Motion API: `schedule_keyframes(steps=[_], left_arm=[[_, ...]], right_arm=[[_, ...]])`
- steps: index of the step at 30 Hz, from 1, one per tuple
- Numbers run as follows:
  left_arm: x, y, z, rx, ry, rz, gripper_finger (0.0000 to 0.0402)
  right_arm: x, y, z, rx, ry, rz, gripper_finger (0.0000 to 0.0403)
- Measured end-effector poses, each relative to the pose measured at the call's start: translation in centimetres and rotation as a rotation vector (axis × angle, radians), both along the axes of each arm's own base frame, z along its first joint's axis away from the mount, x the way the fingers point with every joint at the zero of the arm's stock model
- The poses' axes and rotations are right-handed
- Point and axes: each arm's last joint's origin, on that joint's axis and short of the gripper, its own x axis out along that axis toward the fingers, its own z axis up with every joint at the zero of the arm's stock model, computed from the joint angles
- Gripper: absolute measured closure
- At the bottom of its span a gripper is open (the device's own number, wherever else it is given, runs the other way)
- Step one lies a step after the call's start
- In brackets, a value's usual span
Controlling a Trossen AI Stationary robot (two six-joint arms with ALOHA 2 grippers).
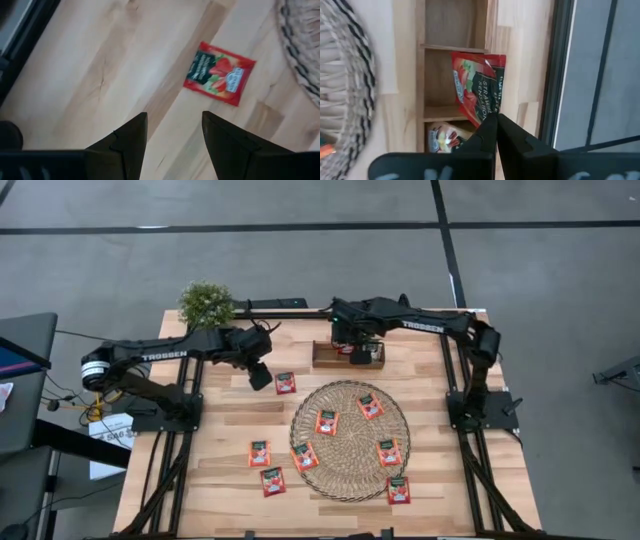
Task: Pick & Place Tea
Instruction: Put the red tea bag into the middle section of the wooden organizer
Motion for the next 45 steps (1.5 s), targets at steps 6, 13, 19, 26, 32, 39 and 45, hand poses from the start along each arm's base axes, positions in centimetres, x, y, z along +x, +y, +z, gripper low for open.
schedule_keyframes(steps=[6,13,19,26,32,39,45], left_arm=[[-1.9,-0.1,-0.5,0.014,-0.158,0.034,0.0220],[-4.6,-0.8,1.4,0.071,-0.547,0.028,0.0220],[-7.2,-2.2,2.4,0.112,-0.744,-0.037,0.0220],[-9.5,-3.4,2.7,0.180,-0.998,-0.106,0.0220],[-11.3,-4.2,1.2,0.178,-1.056,-0.092,0.0220],[-12.0,-4.5,-0.3,0.139,-1.081,-0.061,0.0220],[-11.9,-4.5,-1.2,0.106,-1.066,-0.040,0.0220]], right_arm=[[0.3,-0.5,-1.3,0.002,0.041,-0.003,0.0403],[0.1,-1.2,-1.3,-0.003,0.039,-0.028,0.0403],[0.1,-1.6,-2.4,0.042,0.053,-0.075,0.0403],[0.8,-1.7,-3.6,0.053,0.059,-0.083,0.0403],[0.8,-1.6,-3.7,0.070,0.054,-0.085,0.0403],[0.8,-1.6,-3.7,0.072,0.057,-0.084,0.0403],[0.8,-1.6,-3.7,0.073,0.057,-0.084,0.0391]])
